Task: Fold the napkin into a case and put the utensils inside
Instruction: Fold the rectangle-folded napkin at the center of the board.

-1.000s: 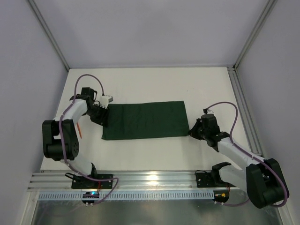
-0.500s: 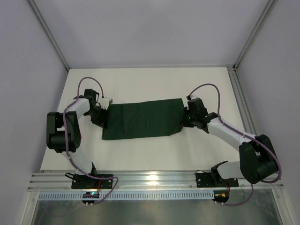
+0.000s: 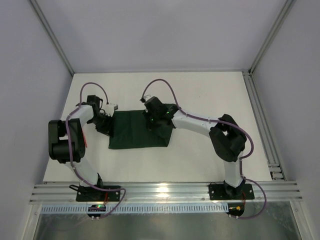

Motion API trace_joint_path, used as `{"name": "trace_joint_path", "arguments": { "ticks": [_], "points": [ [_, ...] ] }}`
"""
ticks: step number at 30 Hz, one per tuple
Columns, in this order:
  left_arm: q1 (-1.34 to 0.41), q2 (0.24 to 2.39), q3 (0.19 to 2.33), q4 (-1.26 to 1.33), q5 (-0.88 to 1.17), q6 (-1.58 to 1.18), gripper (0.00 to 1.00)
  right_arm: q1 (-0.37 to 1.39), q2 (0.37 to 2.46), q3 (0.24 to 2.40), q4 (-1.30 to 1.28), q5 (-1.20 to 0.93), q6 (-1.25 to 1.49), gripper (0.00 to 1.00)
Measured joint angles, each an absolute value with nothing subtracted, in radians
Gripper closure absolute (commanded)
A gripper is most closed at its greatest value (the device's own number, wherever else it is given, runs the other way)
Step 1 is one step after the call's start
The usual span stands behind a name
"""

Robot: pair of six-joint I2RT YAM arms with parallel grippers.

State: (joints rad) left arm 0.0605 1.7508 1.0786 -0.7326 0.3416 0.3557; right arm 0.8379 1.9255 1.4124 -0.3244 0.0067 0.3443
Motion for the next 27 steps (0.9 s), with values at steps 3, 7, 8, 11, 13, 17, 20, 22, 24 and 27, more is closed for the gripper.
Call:
{"name": "trace_joint_path", "arguments": {
  "ticks": [3,7,8,11,13,17,20,22,24,27],
  "points": [
    [0.084,1.739,1.079,-0.742,0.353,0.371,0.66,0.899,2.016,1.535,-0.333,-0.023,0.326,0.96],
    [0.118,1.713,1.079,-0.753,0.355,0.378,0.65,0.958,2.086,1.618,-0.334,-0.064,0.311,0.96],
    [0.125,1.712,1.078,-0.753,0.354,0.378,0.66,0.965,2.092,1.62,-0.334,-0.072,0.31,0.96],
    [0.134,1.72,1.074,-0.755,0.354,0.378,0.66,0.975,2.101,1.62,-0.334,-0.099,0.308,0.96],
    [0.134,1.736,1.074,-0.755,0.358,0.378,0.68,0.975,2.103,1.621,-0.329,-0.112,0.307,0.96],
    [0.134,1.757,1.073,-0.755,0.364,0.374,0.79,0.976,2.118,1.647,-0.315,-0.147,0.296,0.96],
    [0.134,1.761,1.073,-0.755,0.371,0.375,0.85,0.986,2.136,1.677,-0.292,-0.178,0.291,0.96],
    [0.134,1.763,1.073,-0.755,0.381,0.375,0.88,0.996,2.154,1.7,-0.27,-0.205,0.293,0.96],
    [0.134,1.765,1.069,-0.752,0.392,0.377,0.89,1.003,2.178,1.728,-0.252,-0.23,0.299,0.96],
    [0.134,1.765,1.066,-0.752,0.405,0.379,0.9,1.013,2.223,1.767,-0.22,-0.268,0.318,0.96]
  ]
}}
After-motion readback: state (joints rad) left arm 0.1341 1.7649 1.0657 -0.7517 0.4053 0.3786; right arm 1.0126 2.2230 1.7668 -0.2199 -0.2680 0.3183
